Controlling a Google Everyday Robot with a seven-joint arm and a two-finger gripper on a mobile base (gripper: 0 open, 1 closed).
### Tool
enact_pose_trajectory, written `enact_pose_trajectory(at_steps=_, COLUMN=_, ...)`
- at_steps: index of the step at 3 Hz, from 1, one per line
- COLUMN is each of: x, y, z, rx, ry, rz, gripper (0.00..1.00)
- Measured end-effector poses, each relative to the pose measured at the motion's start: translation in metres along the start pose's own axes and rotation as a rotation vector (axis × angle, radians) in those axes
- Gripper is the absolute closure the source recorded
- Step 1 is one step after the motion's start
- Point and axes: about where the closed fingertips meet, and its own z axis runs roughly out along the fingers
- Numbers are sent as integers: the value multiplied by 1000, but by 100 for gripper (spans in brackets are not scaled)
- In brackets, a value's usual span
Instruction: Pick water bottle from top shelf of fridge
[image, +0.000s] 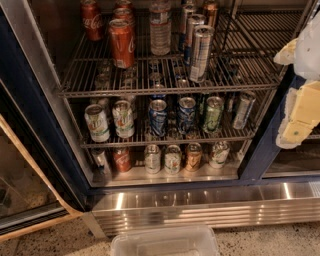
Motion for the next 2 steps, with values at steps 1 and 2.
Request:
enact_pose_trajectory(at_steps=1, x=0, y=0, z=0, rx=0, ry=0, rz=0, gripper=0)
enact_pose_trajectory(at_steps=2, x=-13, y=-6, z=5, rx=25, ry=-27, rz=-12, gripper=0)
